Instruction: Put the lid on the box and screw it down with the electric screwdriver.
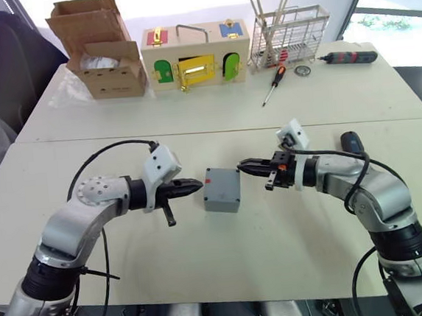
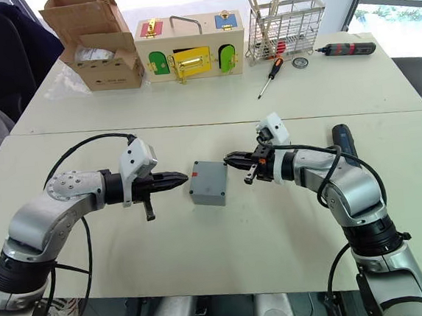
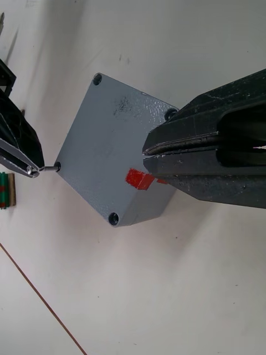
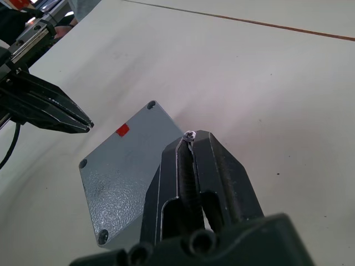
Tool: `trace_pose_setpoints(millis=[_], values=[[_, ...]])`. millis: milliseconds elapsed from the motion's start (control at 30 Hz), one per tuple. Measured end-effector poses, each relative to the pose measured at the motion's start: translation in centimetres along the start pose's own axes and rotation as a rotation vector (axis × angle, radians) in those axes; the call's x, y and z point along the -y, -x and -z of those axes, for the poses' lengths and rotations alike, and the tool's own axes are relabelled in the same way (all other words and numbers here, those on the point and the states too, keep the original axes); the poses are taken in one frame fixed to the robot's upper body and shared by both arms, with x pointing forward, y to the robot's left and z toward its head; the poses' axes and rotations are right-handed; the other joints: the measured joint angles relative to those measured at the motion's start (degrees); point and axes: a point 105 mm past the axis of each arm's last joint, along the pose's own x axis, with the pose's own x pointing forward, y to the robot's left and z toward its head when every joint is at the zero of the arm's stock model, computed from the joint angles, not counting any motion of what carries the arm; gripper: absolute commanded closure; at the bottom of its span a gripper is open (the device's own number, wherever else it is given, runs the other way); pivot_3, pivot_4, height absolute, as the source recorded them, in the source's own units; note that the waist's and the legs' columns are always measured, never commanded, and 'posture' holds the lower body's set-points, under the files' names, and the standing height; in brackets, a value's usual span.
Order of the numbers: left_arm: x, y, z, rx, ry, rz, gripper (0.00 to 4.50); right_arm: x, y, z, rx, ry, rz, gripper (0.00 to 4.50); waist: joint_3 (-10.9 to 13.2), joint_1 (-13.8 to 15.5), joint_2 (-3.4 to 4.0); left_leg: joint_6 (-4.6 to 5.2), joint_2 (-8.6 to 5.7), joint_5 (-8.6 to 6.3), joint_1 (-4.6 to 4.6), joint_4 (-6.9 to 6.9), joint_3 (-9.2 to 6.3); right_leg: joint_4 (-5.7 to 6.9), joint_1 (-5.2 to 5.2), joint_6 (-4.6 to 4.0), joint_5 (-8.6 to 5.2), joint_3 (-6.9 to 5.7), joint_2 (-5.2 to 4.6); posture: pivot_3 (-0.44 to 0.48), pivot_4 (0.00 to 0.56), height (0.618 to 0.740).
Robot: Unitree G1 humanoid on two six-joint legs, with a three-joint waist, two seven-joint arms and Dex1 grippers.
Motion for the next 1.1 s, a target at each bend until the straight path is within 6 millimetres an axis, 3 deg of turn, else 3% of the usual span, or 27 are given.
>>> trace_pose_setpoints(millis=[667, 767, 933, 1000, 1033, 1100], values=[[-0.03, 0.0, -0.01, 0.0, -0.001, -0.002, 4.5, 0.09, -0.17, 0.64, -0.022, -0.004, 0.004, 4.47, 0.0, 0.0, 0.0, 0.0, 0.0, 0.0, 0.0, 0.0, 0.0, 0.0, 0.0, 0.0, 0.0, 0.0, 0.0, 0.0, 0.15, 0.735], [-0.03, 0.0, 0.0, 0.0, -0.001, -0.002, 4.5, 0.09, -0.18, 0.64, -0.022, -0.004, 0.004, 3.68, 0.0, 0.0, 0.0, 0.0, 0.0, 0.0, 0.0, 0.0, 0.0, 0.0, 0.0, 0.0, 0.0, 0.0, 0.0, 0.0, 0.15, 0.735], [-0.02, 0.01, -0.01, 0.0, -0.001, -0.002, 4.5, 0.08, -0.19, 0.64, -0.022, -0.005, 0.003, 1.17, 0.0, 0.0, 0.0, 0.0, 0.0, 0.0, 0.0, 0.0, 0.0, 0.0, 0.0, 0.0, 0.0, 0.0, 0.0, 0.0, 0.15, 0.735], [-0.03, 0.01, 0.0, 0.0, -0.001, -0.002, 4.5, 0.07, -0.19, 0.66, -0.023, -0.007, 0.002, 0.42, 0.0, 0.0, 0.0, 0.0, 0.0, 0.0, 0.0, 0.0, 0.0, 0.0, 0.0, 0.0, 0.0, 0.0, 0.0, 0.0, 0.15, 0.735], [-0.03, 0.01, 0.0, 0.0, 0.0, -0.001, 4.5, 0.08, -0.18, 0.67, -0.024, -0.007, 0.002, 0.15, 0.0, 0.0, 0.0, 0.0, 0.0, 0.0, 0.0, 0.0, 0.0, 0.0, 0.0, 0.0, 0.0, 0.0, 0.0, 0.0, 0.15, 0.735], [-0.09, -0.07, -0.27, 0.012, 0.0, 0.002, 4.5, 0.26, 0.09, 0.62, -0.035, -0.004, 0.008, 0.04, 0.0, 0.1, 0.0, 0.0, 0.0, 0.0, 0.0, 0.0, 0.0, 0.0, 0.0, 0.0, 0.0, 0.0, 0.0, 0.0, 0.15, 0.735]])
